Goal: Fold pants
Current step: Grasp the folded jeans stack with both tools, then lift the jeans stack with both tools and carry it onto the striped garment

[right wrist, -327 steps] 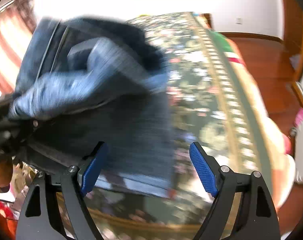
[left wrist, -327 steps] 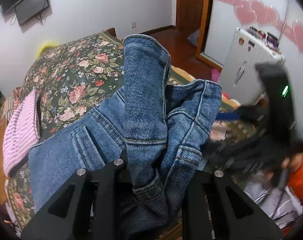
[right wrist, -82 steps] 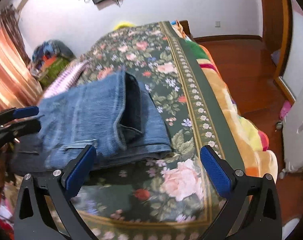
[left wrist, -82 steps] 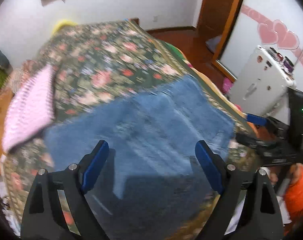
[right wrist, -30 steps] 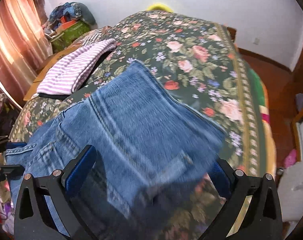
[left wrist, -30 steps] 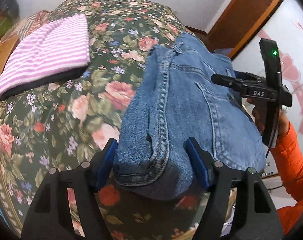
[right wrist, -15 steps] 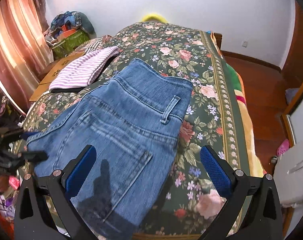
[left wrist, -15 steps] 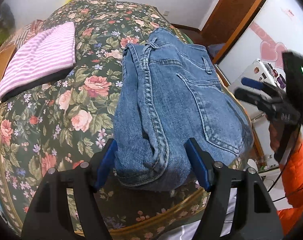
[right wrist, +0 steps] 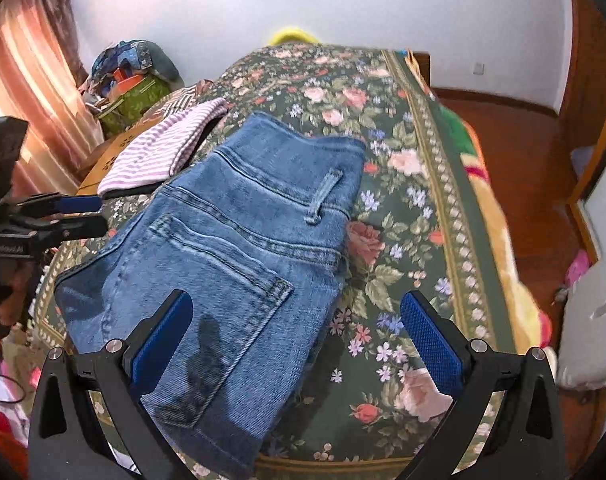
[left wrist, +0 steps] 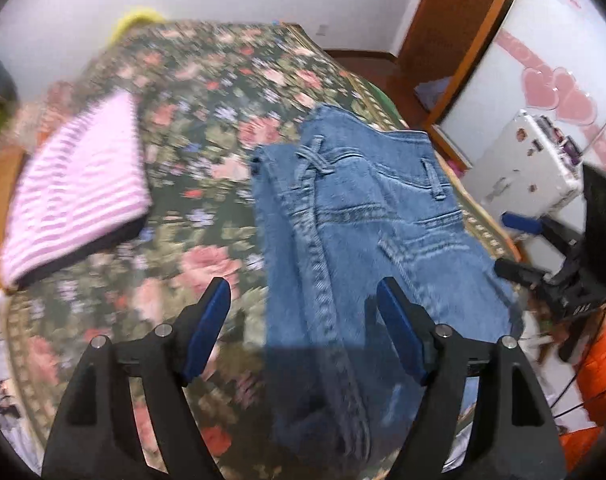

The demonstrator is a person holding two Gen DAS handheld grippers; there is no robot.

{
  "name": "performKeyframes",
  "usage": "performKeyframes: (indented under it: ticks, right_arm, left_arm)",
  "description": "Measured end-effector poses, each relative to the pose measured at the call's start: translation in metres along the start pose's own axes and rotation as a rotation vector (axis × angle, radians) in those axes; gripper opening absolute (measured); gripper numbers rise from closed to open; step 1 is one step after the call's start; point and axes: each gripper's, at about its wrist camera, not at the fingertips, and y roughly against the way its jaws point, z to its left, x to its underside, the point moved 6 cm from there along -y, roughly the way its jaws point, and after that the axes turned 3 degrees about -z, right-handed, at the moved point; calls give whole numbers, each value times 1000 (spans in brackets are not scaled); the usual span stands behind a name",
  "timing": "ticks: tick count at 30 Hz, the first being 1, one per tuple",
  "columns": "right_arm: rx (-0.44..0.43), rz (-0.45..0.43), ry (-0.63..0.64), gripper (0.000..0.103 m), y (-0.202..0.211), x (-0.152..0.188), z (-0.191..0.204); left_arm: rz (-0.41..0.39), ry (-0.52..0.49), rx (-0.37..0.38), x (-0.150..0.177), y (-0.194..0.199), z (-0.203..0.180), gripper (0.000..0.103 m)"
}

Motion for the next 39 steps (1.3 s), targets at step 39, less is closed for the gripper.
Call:
performKeyframes:
  ticks: [39]
  right_arm:
    - [-331, 177, -144, 77, -68, -11, 7]
  left_arm:
    - [152, 44, 259, -30, -74, 0, 59]
